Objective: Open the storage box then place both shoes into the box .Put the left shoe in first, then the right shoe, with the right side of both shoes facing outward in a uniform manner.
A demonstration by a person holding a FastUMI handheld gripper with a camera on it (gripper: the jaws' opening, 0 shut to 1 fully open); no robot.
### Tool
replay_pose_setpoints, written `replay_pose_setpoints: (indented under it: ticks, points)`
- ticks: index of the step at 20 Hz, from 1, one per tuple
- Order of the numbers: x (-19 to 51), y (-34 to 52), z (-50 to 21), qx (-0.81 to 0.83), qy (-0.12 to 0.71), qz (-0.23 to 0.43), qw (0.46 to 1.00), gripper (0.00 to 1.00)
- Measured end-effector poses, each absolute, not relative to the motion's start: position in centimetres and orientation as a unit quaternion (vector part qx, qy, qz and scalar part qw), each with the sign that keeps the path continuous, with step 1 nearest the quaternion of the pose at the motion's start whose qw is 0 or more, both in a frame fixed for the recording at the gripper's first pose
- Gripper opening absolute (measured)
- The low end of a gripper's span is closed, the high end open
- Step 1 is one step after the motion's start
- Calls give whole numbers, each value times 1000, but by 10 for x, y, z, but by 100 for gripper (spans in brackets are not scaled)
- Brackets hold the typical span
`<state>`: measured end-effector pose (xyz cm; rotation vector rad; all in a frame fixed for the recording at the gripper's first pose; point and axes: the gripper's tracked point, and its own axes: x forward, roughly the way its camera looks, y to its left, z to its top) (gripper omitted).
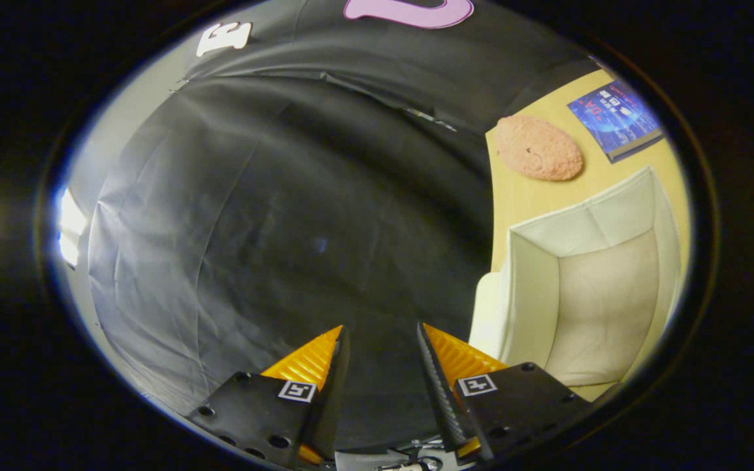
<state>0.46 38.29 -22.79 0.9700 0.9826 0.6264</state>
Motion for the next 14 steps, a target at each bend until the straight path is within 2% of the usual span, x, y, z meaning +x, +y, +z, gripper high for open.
replay_pose_setpoints:
  ticks: [14]
  points:
    - [76, 200, -251, 449, 382, 145, 794, 64]
